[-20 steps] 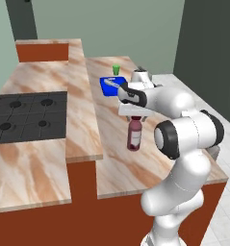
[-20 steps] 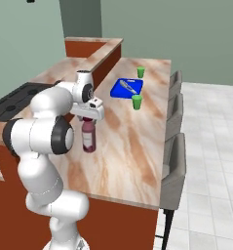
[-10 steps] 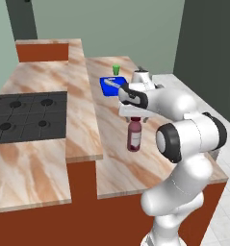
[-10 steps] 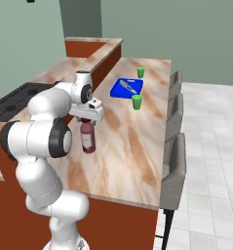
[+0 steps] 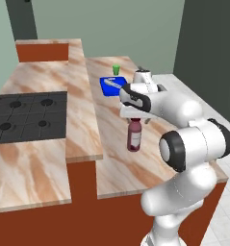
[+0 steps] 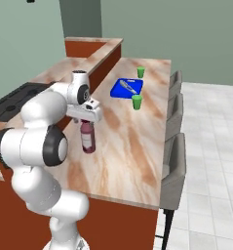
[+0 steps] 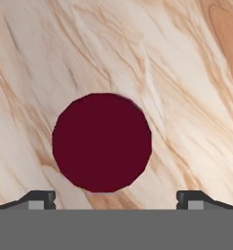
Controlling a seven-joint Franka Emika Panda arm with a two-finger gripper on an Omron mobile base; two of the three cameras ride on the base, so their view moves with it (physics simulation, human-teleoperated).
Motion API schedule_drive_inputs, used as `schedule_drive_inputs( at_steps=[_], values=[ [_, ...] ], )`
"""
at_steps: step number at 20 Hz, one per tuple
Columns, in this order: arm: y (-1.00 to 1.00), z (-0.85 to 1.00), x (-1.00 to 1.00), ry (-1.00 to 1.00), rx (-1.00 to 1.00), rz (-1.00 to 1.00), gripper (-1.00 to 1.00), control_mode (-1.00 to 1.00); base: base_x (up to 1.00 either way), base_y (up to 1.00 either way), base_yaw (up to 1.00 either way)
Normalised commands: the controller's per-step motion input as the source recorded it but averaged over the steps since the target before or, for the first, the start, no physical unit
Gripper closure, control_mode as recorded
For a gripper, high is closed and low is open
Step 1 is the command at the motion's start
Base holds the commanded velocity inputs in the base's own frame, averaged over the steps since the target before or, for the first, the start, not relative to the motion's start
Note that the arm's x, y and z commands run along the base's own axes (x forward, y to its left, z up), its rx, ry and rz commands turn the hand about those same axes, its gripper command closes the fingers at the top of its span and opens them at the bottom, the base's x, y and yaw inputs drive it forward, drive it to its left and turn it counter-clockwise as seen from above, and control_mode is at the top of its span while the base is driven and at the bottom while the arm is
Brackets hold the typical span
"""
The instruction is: Place the drinks on the dining counter in a tight cluster.
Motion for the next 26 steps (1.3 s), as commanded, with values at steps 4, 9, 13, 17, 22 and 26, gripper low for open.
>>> schedule_drive_inputs(
  at_steps=[4,9,13,17,22,26],
  values=[
    [0.03,0.0,-0.43,0.0,0.0,0.0,-1.0,-1.0,0.0,0.0,0.0],
    [0.01,0.0,-0.46,0.0,0.0,0.0,-1.0,-1.0,0.0,0.0,0.0],
    [0.0,0.0,-0.52,0.0,0.0,0.0,-1.0,-1.0,0.0,0.0,0.0],
    [0.0,0.0,-0.51,-0.01,0.0,0.02,-1.0,-1.0,0.0,0.0,0.0],
    [0.0,0.0,-0.46,-0.01,0.0,0.03,-1.0,-1.0,0.0,0.0,0.0],
    [0.0,0.0,-0.3,0.0,0.0,0.0,-1.0,-1.0,0.0,0.0,0.0]
  ],
)
